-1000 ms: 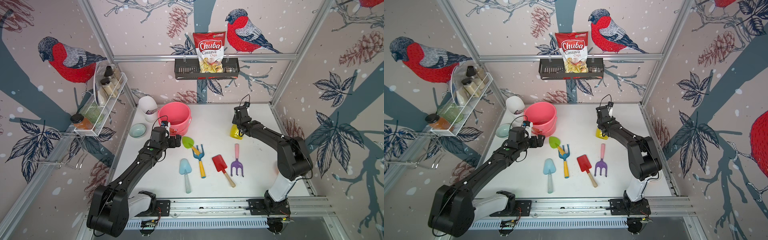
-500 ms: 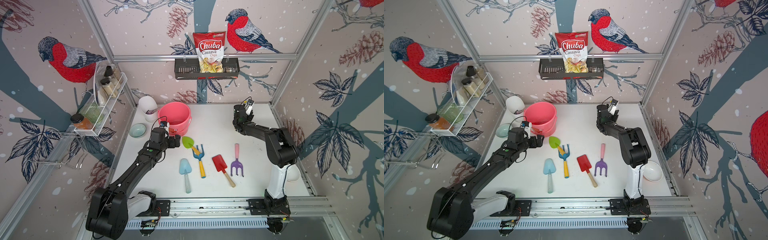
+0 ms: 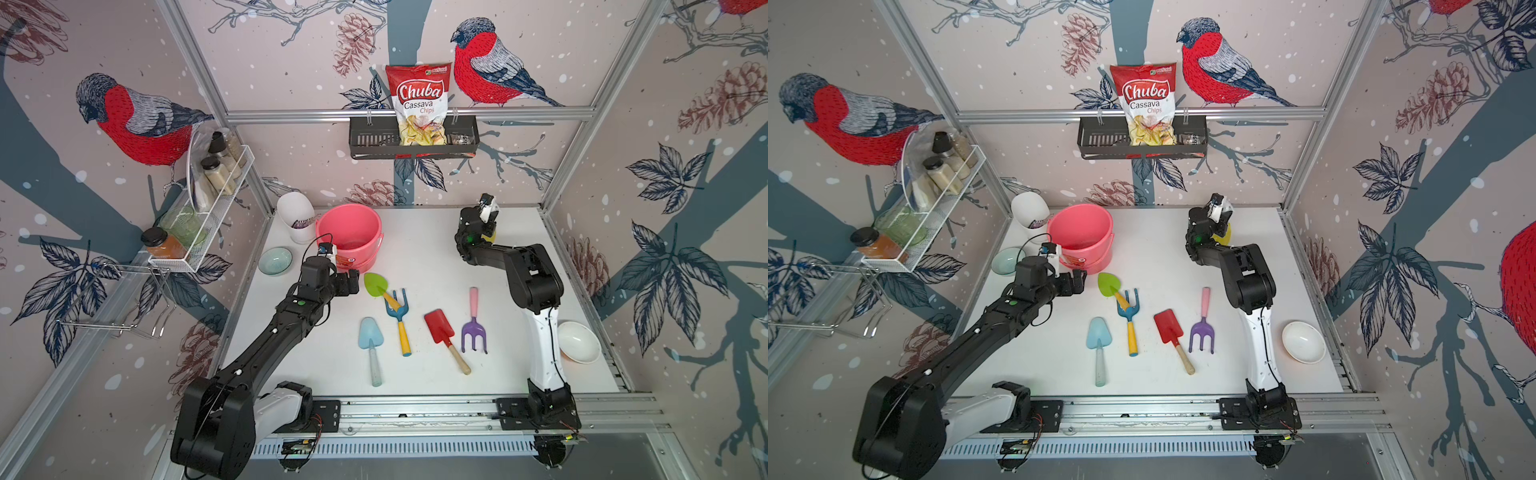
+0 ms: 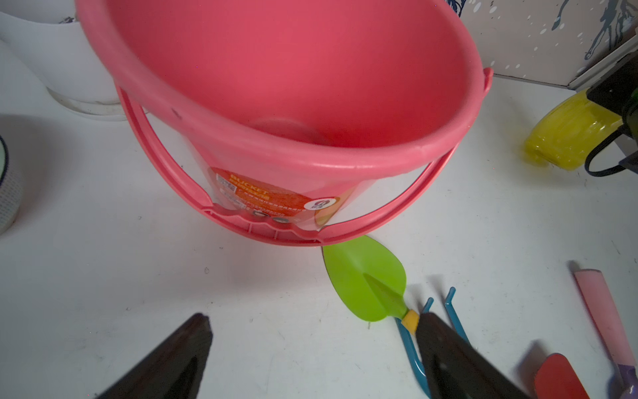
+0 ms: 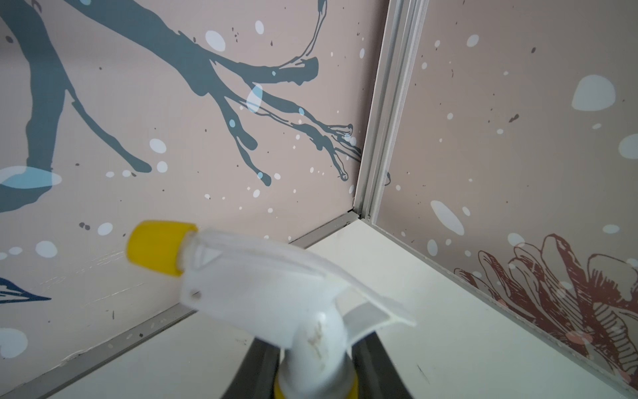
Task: Organize the gardening tools
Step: Adjust the gardening tool at the center of the board.
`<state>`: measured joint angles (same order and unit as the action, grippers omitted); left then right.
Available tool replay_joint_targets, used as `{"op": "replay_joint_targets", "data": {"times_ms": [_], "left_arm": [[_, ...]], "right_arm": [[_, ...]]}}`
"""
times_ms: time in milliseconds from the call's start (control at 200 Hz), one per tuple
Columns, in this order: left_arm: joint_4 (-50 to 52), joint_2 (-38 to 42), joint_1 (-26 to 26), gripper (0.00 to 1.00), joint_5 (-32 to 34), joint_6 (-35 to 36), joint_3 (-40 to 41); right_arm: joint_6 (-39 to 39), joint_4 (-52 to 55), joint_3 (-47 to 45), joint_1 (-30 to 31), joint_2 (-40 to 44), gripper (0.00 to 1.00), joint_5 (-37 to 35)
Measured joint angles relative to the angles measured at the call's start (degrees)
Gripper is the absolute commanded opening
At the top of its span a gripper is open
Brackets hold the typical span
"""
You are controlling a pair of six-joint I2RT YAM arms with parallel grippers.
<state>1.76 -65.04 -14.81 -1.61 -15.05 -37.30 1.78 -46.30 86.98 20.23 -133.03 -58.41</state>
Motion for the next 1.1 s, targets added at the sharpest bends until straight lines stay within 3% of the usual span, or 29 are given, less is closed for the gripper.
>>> {"op": "replay_joint_targets", "data": {"times_ms": [445, 600, 810, 1101], "left_arm": [[-2.6, 1.2, 0.0, 0.97, 1.4, 0.0, 1.1], [-2.8, 1.9, 0.0, 0.97, 1.6, -0.1, 1.4], [-3.0, 3.1, 0.0, 0.96, 1.7, -0.2, 1.8], [-3.3, 4.8, 0.0, 0.97, 2.0, -0.2, 2.4]], "right_arm": [[8.3, -11.6, 6.0, -0.1, -7.2, 0.06, 0.0], [9.8, -14.7, 4.2, 0.5, -7.0, 0.13, 0.0], [11.8, -19.7, 0.3, 2.1, -6.0, 0.16, -1.1], [14.3, -25.6, -3.5, 3.7, -5.3, 0.41, -3.0]]}}
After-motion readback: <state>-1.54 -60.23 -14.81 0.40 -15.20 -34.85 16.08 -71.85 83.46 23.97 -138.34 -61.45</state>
